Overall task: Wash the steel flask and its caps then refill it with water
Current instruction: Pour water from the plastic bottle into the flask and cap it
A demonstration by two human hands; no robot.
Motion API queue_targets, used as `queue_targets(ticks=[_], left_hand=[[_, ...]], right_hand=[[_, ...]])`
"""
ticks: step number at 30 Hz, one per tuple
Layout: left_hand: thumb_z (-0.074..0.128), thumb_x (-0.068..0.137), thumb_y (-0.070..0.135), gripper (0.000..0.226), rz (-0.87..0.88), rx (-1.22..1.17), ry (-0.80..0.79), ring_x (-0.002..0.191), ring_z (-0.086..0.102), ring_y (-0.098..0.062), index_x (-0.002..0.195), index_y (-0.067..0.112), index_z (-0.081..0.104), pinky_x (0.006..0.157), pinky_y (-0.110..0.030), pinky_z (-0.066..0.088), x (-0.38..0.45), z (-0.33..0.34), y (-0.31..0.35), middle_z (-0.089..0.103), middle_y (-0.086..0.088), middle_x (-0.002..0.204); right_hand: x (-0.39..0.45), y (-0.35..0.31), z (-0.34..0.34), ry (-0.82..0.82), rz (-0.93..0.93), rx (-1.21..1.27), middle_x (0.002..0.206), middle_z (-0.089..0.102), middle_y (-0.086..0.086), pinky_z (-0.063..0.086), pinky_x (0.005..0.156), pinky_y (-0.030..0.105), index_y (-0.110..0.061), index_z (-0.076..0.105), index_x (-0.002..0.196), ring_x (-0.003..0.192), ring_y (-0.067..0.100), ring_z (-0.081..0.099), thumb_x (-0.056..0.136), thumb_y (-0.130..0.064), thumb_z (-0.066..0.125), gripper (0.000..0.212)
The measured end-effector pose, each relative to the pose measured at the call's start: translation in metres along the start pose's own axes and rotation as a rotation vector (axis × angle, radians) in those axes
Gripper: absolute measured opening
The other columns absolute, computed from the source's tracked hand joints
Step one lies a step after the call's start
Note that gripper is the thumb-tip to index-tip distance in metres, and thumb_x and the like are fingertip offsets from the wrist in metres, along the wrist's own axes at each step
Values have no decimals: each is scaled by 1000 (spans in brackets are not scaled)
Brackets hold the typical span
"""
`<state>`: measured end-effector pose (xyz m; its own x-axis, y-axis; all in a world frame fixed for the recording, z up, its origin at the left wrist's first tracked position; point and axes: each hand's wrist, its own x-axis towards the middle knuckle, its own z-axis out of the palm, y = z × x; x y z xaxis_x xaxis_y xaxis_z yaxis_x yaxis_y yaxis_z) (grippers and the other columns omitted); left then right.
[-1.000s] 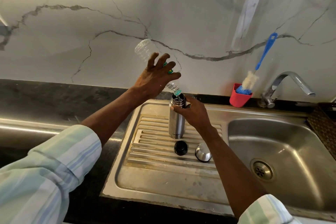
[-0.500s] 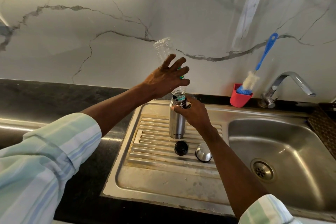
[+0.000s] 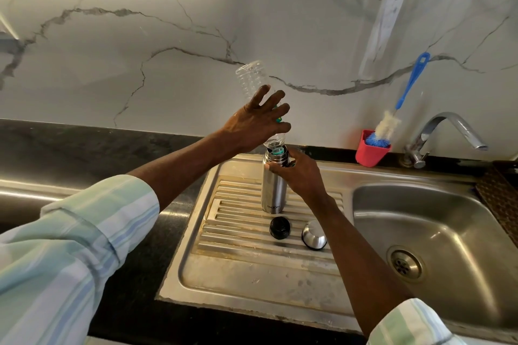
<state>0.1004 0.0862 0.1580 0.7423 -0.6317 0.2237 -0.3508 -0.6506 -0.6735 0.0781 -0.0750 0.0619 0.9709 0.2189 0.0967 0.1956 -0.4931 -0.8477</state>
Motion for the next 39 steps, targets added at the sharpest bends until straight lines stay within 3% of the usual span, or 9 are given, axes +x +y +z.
queue_targets(ticks=[5,9,12,16,20,26,29,35,39], left_hand=[[56,91,6,51,-126,-150,-40,150,14,-34,135,31,51,120,-51,-7,-6,4,-3,41,-6,147],[66,81,11,66,-372,-334,-71,145,21,-31,141,30,46,120,-50,-2,-23,3,-1,43,-6,143],[71,73,11,72,-567,-530,-44,133,34,-29,138,27,47,113,-44,11,-45,10,9,52,-5,132],[73,66,13,68,-784,-818,2,116,45,-29,131,23,53,95,-40,24,-71,14,40,62,-6,119],[83,62,26,75,-968,-1234,90,115,54,-28,130,22,53,100,-45,40,-85,10,88,64,-3,121],[87,61,18,62,-987,-1691,24,87,63,3,114,27,58,76,-28,54,-106,0,156,67,12,99],[82,55,21,62,-1008,-1786,-43,91,67,-10,113,28,59,84,-42,58,-109,-1,175,70,8,100],[78,48,33,69,-935,-1863,-90,92,69,-16,114,25,60,84,-46,57,-100,-14,198,71,4,100],[81,49,25,65,-902,-1905,-92,95,68,-24,110,22,61,86,-50,56,-90,-25,214,71,-3,102]], right_hand=[[-1,-1,1,9,-3,-57,116,68,-12,53,90,36,-37,58,123,103,8,63,74,-61,72,56],[-1,4,-1,63,91,-99,127,61,-7,52,88,38,-22,47,134,105,15,62,59,-80,69,97],[-9,4,-10,117,221,92,96,56,-6,42,62,26,-16,51,114,74,8,52,83,-62,63,57],[-21,6,-27,-11,385,700,73,43,-1,29,45,21,-12,55,99,53,7,37,101,-20,47,11],[-36,-3,-35,-89,272,824,76,55,1,42,57,23,-5,64,110,66,9,48,97,4,41,27],[-60,-9,-30,33,74,724,101,69,14,56,84,36,-8,56,107,92,27,68,99,1,48,15],[-72,-4,-33,47,19,643,106,71,14,54,87,31,-2,59,110,97,22,69,97,-1,53,14],[-97,3,-44,-63,-25,452,107,73,7,53,92,26,-2,68,111,103,16,68,94,-6,60,18],[-108,12,-61,-80,-12,459,108,74,3,52,92,25,-6,72,110,106,14,68,92,-7,63,20]])
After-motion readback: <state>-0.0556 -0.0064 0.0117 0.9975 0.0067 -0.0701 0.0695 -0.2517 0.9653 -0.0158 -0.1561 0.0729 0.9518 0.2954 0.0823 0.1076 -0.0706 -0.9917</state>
